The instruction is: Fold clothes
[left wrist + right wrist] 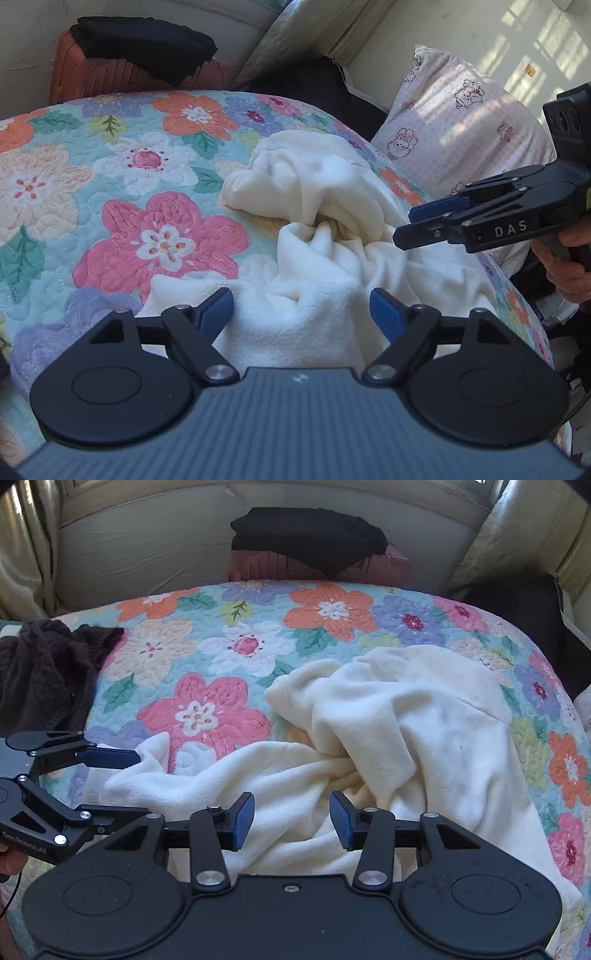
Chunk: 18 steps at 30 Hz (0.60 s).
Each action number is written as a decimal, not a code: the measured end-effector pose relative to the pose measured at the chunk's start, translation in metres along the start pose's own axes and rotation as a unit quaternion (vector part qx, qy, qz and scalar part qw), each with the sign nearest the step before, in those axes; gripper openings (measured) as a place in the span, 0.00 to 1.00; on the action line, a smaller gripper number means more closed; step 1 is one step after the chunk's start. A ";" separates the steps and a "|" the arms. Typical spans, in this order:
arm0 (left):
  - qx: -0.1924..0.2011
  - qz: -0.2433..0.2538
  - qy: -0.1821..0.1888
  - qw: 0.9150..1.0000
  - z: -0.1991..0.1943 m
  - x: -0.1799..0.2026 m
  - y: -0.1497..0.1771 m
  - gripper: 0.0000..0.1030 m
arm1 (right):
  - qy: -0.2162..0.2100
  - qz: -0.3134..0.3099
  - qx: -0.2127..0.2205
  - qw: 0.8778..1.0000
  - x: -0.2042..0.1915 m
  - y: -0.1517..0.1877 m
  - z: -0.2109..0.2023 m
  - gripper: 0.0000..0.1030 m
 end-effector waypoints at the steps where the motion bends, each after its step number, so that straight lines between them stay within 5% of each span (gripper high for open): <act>1: -0.007 -0.006 0.000 1.000 0.002 -0.004 0.004 0.82 | 0.009 -0.018 -0.002 1.000 -0.003 0.000 0.005 0.51; 4: -0.033 -0.034 -0.013 0.999 0.007 -0.023 0.019 0.82 | 0.031 -0.069 -0.011 0.997 -0.010 -0.006 0.023 0.54; 7: -0.039 -0.044 -0.017 0.998 0.009 -0.039 0.027 0.78 | 0.039 -0.038 -0.067 0.996 -0.007 -0.010 0.044 0.53; 18: -0.018 -0.025 0.015 0.999 0.010 -0.043 0.025 0.79 | 0.097 -0.118 -0.017 0.988 -0.016 -0.035 0.082 0.55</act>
Point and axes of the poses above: each gripper's, at about its wrist camera, not at the fingertips, and z roughly the way its jaws point, x to its right, y to its underside, the point moved 2 cm from there along z, roughly the way its jaws point, and after that the axes turned 10 degrees about x, right-handed, at the moved point
